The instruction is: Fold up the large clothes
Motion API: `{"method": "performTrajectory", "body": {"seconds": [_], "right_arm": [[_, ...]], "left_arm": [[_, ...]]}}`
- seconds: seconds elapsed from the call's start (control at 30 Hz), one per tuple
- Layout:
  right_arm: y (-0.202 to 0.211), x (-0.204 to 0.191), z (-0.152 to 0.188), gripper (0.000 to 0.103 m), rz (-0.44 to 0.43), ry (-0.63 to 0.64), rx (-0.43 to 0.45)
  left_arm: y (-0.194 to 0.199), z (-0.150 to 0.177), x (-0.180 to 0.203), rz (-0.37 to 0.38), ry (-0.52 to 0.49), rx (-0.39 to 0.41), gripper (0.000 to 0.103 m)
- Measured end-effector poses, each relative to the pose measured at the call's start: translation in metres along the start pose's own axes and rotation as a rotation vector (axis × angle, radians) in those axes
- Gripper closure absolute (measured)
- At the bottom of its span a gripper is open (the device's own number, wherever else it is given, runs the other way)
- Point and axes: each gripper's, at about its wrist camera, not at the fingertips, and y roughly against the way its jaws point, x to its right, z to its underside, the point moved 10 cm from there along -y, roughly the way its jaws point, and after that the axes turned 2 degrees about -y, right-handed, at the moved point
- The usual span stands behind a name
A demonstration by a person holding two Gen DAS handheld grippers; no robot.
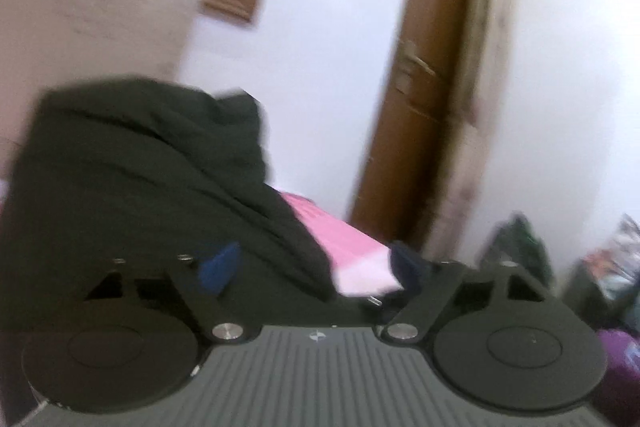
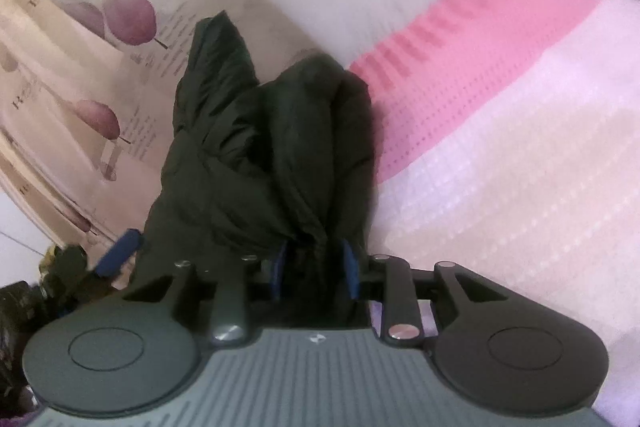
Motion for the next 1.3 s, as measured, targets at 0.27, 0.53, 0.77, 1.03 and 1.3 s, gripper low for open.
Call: {"method": "performTrajectory", "body": {"seconds": [0.27, 0.53, 0.77, 1.03, 1.3], "right_arm": [[0.003, 0.002, -0.007, 0.062, -0.006, -0.027, -0.024], [0.015, -0.134, -0.093, 0.062, 0.080, 0.592, 0.124], [-0.096, -0.215, -0.098, 0.067, 0.094, 0.961, -0.017], [-0.148, -0.139, -0.092, 0.074, 0.267, 0.983, -0.177], [-0.168, -0.093, -0.089, 0.075, 0.188, 0.811, -0.204]], "left_arm": [[-0.038, 0.034, 0.007, 0.064, 0.009, -0.106, 0.040], [-0.050, 0.041, 0.003, 0.063, 0.043, -0.125, 0.037], [-0.053, 0.039, -0.001, 0.066, 0.045, -0.129, 0.032], [-0.050, 0.041, -0.003, 0.092, 0.082, -0.097, 0.031], [-0.050, 0.043, -0.008, 0.111, 0.136, -0.097, 0.031]]}}
